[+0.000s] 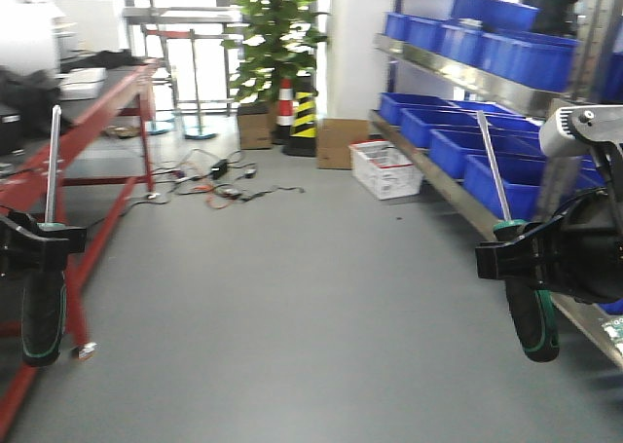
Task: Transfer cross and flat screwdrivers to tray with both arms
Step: 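Hold both screwdrivers while the base drives to the grey tray station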
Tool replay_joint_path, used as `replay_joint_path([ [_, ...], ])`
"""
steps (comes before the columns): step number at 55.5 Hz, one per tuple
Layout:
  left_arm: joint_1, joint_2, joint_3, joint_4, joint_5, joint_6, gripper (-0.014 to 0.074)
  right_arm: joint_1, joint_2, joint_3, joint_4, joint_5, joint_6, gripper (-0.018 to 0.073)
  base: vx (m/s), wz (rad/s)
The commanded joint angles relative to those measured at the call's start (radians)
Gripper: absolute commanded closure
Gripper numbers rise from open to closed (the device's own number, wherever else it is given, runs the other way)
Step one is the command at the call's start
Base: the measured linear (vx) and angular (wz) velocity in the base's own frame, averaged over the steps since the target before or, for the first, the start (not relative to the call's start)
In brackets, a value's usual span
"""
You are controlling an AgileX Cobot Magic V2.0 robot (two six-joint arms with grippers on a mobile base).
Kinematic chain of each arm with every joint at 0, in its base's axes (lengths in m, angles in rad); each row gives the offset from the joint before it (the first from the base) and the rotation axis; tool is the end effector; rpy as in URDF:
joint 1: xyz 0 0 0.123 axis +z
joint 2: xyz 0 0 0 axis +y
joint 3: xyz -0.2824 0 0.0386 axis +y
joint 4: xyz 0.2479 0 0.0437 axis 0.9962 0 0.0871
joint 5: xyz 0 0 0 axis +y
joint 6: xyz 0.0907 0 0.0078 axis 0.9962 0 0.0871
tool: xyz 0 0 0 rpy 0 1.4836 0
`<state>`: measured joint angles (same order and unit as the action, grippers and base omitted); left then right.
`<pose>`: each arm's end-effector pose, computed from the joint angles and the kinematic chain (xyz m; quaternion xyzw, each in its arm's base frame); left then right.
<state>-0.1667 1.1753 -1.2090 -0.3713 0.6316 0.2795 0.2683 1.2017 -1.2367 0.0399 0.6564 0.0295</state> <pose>0.2453 -0.0611 0.4095 0.1160 0.8432 -0.1411 0.5056 0.2488 0.0707 0.4062 -0.0958 0.8632 0.0917 0.4871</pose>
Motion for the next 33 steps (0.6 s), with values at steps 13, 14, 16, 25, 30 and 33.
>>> replay_joint_path([
  [13, -0.005, -0.024, -0.034, -0.027, -0.08, -0.006, 0.0594, -0.002, -0.025, -0.04, -0.005, -0.085, 0.001, 0.0567, 0.51, -0.65],
  [14, -0.005, -0.024, -0.034, -0.027, -0.08, -0.006, 0.0594, -0.002, -0.025, -0.04, -0.005, -0.085, 0.001, 0.0567, 0.48, -0.73],
  [16, -0.005, -0.024, -0.034, -0.027, -0.08, -0.006, 0.0594, -0.002, -0.025, -0.04, -0.005, -0.085, 0.001, 0.0567, 0.48, -0.73],
  [25, -0.005, -0.024, -0.034, -0.027, -0.08, -0.006, 0.0594, -0.002, -0.025, -0.04, -0.005, -0.085, 0.001, 0.0567, 0.47, -0.74],
  [30, -0.005, -0.024, -0.034, -0.027, -0.08, -0.006, 0.0594, -0.002, -0.025, -0.04, -0.005, -0.085, 0.001, 0.0567, 0.46, -0.71],
  [33, -0.005, -0.024, -0.034, -0.027, -0.08, -0.006, 0.0594, -0.002, -0.025, -0.04, -0.005, -0.085, 0.001, 0.0567, 0.45, -0.7],
])
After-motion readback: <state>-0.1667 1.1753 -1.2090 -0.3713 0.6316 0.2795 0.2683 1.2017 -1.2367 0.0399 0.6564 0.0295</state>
